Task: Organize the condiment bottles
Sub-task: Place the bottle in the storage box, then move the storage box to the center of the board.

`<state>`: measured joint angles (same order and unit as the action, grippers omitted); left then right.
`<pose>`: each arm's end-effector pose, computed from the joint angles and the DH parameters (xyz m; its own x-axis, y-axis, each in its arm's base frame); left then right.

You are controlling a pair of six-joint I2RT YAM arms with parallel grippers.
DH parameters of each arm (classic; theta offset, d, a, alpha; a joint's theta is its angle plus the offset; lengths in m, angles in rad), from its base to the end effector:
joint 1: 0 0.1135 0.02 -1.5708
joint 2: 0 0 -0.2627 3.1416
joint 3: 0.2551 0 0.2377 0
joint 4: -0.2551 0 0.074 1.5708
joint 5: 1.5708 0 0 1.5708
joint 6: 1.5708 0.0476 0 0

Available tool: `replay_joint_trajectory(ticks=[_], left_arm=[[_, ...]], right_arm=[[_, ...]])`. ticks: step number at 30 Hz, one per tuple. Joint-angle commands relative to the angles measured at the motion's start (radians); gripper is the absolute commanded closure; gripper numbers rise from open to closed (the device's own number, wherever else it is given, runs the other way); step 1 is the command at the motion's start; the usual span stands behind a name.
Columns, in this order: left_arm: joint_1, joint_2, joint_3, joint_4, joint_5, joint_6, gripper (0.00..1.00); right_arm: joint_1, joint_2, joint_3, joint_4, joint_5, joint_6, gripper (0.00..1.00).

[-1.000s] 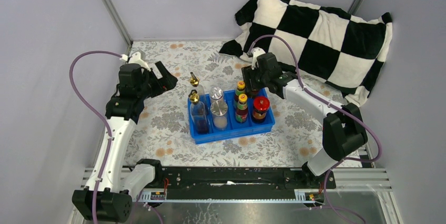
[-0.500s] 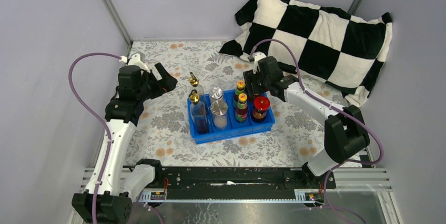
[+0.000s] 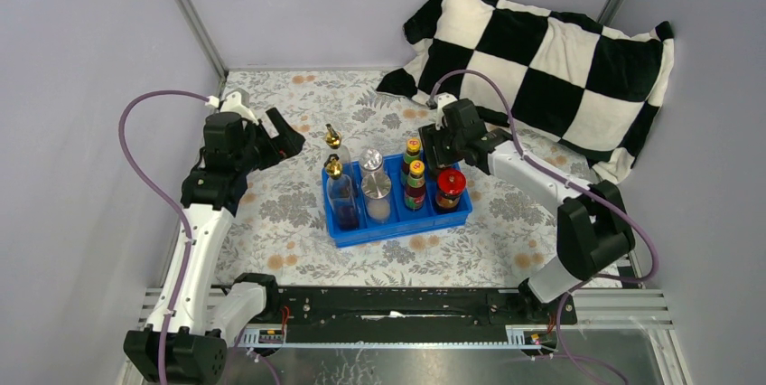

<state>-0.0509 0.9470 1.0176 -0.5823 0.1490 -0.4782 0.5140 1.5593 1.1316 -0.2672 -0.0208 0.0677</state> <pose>0.1967 -0.0171 0.3435 -0.5168 -0.4293 -0.7407 -0.0656 0.8825 -0.4658 0.2995 0.1703 0.2575 -0.5905 -0.2557 -0.7655 -0.4666 0.8821 0.0652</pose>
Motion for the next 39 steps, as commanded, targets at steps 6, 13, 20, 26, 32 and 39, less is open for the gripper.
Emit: replay_joint_trajectory(ticks=[6,13,20,26,32,39], left_arm=[[-0.003,0.010,-0.004,0.027,-0.002,0.002,0.01],[-0.004,0.007,0.003,0.022,-0.008,0.006,0.01],[-0.004,0.000,-0.014,0.025,0.004,0.005,0.01],[-0.004,0.000,-0.030,0.024,0.000,0.009,0.01],[-0.004,0.012,-0.089,0.024,-0.045,0.016,0.04],[-0.031,-0.002,-0.219,0.072,-0.076,-0.046,0.14]], right_arm=[[-0.001,0.145,0.080,0.138,-0.005,0.009,0.34],[-0.001,0.144,0.077,0.155,0.015,0.028,0.14],[-0.001,0.013,0.070,0.075,0.088,0.031,0.08],[-0.002,-0.150,0.010,0.033,0.201,0.051,0.12],[-0.039,-0.232,-0.107,-0.020,0.234,0.118,0.26],[-0.069,-0.255,-0.339,0.078,0.165,0.245,0.33]])
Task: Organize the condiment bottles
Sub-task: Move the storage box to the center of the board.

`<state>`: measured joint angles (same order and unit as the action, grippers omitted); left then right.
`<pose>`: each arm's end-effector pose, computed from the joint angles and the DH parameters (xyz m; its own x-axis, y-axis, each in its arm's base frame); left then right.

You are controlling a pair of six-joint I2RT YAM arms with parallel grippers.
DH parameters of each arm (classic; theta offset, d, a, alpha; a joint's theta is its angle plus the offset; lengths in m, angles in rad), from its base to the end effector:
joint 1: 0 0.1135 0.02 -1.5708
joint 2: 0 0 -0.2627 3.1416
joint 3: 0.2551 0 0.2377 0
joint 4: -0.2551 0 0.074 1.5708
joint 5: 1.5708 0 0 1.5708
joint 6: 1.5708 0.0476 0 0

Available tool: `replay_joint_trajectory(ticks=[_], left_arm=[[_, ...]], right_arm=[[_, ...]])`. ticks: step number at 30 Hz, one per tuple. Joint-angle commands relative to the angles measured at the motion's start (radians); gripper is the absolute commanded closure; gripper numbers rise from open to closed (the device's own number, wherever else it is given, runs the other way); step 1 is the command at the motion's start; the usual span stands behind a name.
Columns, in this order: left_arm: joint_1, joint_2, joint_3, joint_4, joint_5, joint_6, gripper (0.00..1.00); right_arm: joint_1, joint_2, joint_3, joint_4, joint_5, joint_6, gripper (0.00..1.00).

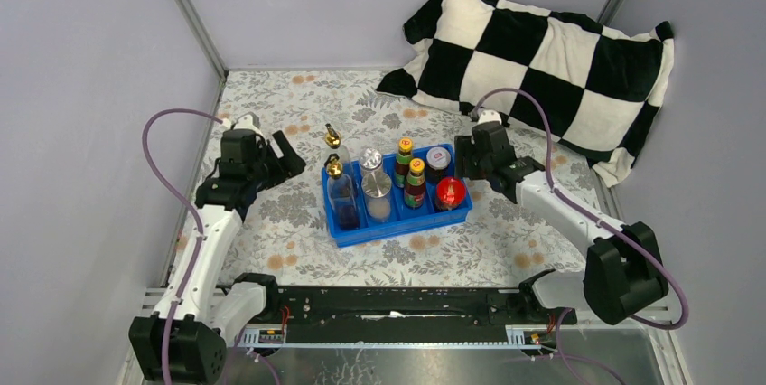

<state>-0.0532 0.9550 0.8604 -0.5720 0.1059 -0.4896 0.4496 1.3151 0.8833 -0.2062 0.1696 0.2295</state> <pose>0.1977 -0.0156 0.2909 -0.6088 -0.4359 -0.6629 -0.1705 0.8879 -0.4273 0.2599 0.1165 0.2539 -0.5920 -0.0367 -0.8051 -0.1762 0.9807 0.0849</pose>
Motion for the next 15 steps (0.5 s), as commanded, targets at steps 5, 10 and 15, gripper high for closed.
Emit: replay_joint_trajectory(ticks=[5,10,15], left_arm=[[-0.125,-0.020,-0.112,0.084,-0.100,-0.095,0.14],[-0.249,0.017,-0.117,0.108,-0.207,-0.155,0.12],[-0.320,0.077,-0.139,0.145,-0.265,-0.194,0.12]], right_arm=[[-0.005,-0.003,-0.157,0.061,-0.043,0.090,0.34],[-0.005,-0.007,-0.155,0.086,-0.082,0.073,0.34],[-0.005,0.023,-0.123,0.082,-0.070,0.053,0.51]])
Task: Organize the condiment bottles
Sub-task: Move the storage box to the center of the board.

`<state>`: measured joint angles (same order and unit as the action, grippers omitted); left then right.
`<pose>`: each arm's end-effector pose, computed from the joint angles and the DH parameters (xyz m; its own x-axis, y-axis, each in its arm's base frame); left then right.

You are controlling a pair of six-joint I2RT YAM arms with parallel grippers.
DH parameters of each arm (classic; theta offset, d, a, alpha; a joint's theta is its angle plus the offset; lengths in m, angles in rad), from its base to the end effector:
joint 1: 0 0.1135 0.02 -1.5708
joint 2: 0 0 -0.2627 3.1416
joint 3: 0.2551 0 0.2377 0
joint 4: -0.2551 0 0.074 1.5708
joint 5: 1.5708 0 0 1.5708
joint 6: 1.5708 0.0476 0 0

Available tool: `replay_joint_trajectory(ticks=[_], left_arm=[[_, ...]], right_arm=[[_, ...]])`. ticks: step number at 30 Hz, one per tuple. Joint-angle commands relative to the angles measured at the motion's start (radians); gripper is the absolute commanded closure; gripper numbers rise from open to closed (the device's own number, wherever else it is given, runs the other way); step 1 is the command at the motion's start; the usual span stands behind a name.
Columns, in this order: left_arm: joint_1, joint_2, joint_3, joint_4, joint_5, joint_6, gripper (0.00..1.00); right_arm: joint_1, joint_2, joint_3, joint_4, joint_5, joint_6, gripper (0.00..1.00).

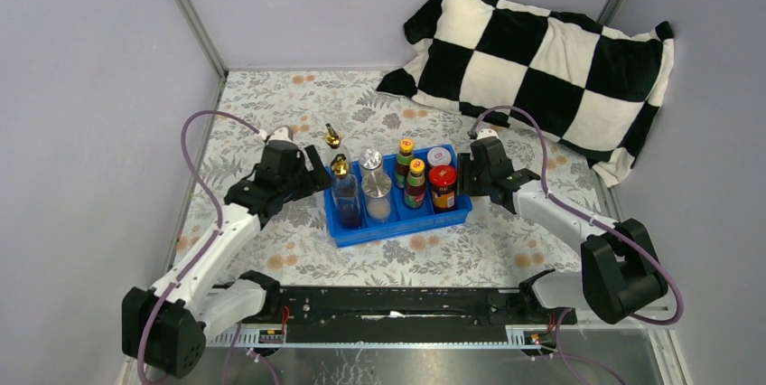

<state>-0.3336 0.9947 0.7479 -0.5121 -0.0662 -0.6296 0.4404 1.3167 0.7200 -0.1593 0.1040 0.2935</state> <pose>0.1926 -0.0634 0.2522 -0.6912 -0.3823 -0.6133 -0.1554 0.9074 -0.3905 0.2429 0.1090 0.2049 -0.6969 -0.0103 -0.7171 -0.1609 0.9767 0.1423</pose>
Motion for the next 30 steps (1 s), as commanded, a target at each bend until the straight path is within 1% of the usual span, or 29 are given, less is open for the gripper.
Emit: replay_joint_trajectory(ticks=[1,2,8,9,11,13,14,16,17,21,25,27,28,30], left_arm=[[-0.045,0.047,-0.031,0.092,-0.101,-0.059,0.12],[-0.049,0.053,-0.035,0.097,-0.109,-0.063,0.12],[-0.055,0.082,-0.047,0.110,-0.140,-0.075,0.11],[-0.057,0.082,-0.051,0.113,-0.143,-0.076,0.11],[-0.057,0.080,-0.062,0.119,-0.152,-0.084,0.11],[-0.058,0.076,-0.080,0.125,-0.164,-0.099,0.11],[-0.058,0.074,-0.090,0.126,-0.174,-0.111,0.11],[-0.058,0.065,-0.108,0.127,-0.188,-0.138,0.10],[-0.057,0.059,-0.118,0.128,-0.190,-0.148,0.10],[-0.058,0.038,-0.141,0.139,-0.192,-0.171,0.09],[-0.058,0.064,-0.131,0.120,-0.195,-0.179,0.10],[-0.058,0.082,-0.130,0.115,-0.194,-0.189,0.12],[-0.058,0.093,-0.131,0.114,-0.197,-0.197,0.16],[-0.057,0.113,-0.131,0.114,-0.195,-0.207,0.33]], right_arm=[[0.004,0.033,0.052,0.029,0.002,-0.017,0.56],[0.004,0.044,0.067,0.024,0.009,-0.024,0.58],[0.004,0.106,0.116,-0.005,0.048,-0.049,0.60],[0.004,0.106,0.114,-0.002,0.046,-0.049,0.64],[0.004,0.099,0.107,0.003,0.037,-0.046,0.75],[0.004,0.091,0.098,0.007,0.032,-0.041,0.81],[0.003,0.086,0.092,0.009,0.031,-0.037,0.86],[0.004,0.078,0.078,0.014,0.030,-0.030,0.89],[0.004,0.074,0.072,0.018,0.030,-0.025,0.93],[0.004,0.073,0.054,0.037,0.035,-0.012,0.97],[0.003,0.096,0.050,0.051,0.034,-0.003,0.99],[0.003,0.105,0.046,0.062,0.032,0.005,1.00],[0.002,0.109,0.044,0.067,0.033,0.011,1.00],[0.001,0.116,0.038,0.077,0.033,0.025,1.00]])
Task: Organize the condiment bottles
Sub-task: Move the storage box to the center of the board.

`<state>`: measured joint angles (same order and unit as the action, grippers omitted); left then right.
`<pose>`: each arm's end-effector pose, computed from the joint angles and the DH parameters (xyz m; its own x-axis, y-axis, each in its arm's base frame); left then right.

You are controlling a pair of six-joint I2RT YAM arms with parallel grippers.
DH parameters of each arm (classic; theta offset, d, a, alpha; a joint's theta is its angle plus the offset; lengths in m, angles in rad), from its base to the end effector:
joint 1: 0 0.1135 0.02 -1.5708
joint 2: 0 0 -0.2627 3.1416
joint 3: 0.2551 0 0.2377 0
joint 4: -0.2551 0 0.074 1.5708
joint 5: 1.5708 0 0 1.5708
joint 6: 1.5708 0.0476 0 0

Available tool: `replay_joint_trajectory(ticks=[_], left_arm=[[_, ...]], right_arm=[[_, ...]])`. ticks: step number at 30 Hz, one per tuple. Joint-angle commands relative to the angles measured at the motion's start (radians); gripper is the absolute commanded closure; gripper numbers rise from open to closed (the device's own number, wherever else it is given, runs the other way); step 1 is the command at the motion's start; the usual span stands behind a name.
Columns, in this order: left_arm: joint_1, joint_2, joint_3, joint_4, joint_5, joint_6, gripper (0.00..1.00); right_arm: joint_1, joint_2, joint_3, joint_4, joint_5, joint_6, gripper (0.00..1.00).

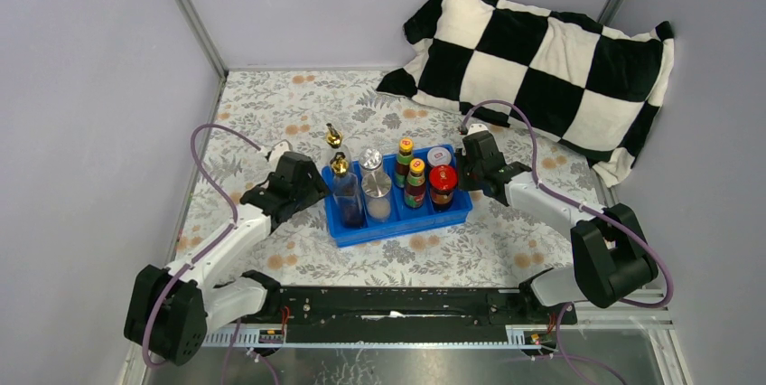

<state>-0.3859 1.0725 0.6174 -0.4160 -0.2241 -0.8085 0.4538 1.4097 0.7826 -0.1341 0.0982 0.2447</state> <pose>0.1939 -0.0673 0.2049 -0.6590 -0.4934 -0.5677 -0.3507 0.8693 -0.3484 0.2602 0.1217 0.2027 -0.6917 -0.0691 -0.7188 -0.2112 0.9713 0.1098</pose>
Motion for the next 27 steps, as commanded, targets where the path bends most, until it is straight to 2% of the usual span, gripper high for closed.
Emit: replay_joint_trajectory(ticks=[1,3,5,17,27], left_arm=[[-0.005,0.048,0.001,0.019,-0.033,-0.032,0.41],[-0.005,0.072,0.003,0.020,-0.027,-0.041,0.59],[-0.005,0.090,0.002,0.031,-0.017,-0.043,0.66],[0.007,0.179,0.052,0.064,-0.064,-0.025,0.71],[0.099,0.250,0.102,0.172,-0.023,-0.004,0.76]], right_arm=[[-0.013,0.026,-0.027,0.056,0.038,0.080,1.00],[-0.015,0.029,-0.036,0.065,0.040,0.091,1.00],[-0.017,0.030,-0.042,0.071,0.043,0.101,1.00],[-0.034,0.040,-0.065,0.124,0.049,0.170,1.00],[-0.035,0.105,-0.112,0.255,0.037,0.277,1.00]])
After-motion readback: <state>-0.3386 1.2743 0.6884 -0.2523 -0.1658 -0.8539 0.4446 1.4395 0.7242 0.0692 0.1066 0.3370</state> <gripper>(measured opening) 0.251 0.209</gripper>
